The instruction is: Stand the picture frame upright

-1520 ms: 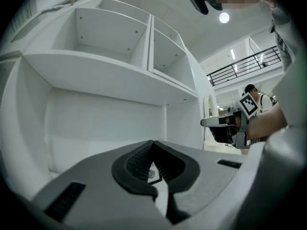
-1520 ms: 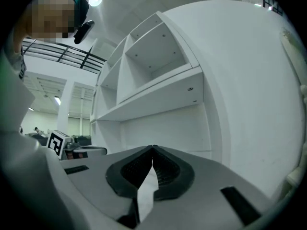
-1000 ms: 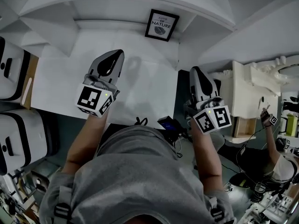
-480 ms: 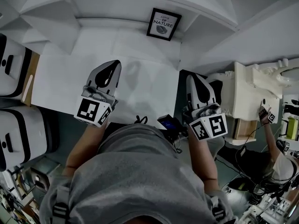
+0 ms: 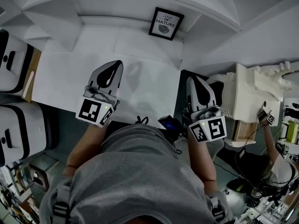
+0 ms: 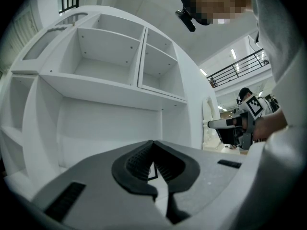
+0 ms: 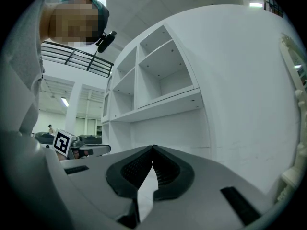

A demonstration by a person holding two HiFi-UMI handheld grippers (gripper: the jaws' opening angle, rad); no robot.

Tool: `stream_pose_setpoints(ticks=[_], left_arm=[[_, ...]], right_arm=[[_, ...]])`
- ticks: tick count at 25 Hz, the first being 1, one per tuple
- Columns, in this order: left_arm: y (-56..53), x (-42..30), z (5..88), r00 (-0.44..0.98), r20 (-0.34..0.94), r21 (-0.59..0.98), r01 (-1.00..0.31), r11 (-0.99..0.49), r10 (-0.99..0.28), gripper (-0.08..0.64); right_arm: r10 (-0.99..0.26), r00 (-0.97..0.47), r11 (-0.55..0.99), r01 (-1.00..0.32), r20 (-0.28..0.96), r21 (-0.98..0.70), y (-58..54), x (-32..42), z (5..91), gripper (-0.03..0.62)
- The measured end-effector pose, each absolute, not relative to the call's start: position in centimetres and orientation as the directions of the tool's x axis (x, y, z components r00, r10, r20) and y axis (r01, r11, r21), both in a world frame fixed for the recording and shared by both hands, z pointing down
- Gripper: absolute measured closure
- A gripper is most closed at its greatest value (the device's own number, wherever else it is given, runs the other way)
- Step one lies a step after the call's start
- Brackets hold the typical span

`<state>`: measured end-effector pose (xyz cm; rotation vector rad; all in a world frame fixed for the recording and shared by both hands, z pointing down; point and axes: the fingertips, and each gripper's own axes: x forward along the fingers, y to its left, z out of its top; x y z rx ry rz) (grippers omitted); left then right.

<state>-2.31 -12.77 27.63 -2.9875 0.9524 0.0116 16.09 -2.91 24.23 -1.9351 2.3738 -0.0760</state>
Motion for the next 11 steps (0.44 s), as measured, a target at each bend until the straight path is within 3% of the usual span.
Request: stream_pose_setpoints(ticks=[11], left_arm=[[-12.4, -3.9, 27.6, 0.805, -0.009, 0.002, -0.594, -0.805, -0.594, 0.554]], right_arm=[[-0.983, -0.183, 0.185, -0.979, -0.028, -0.083, -2.1, 15.2, 24.1, 0.566]])
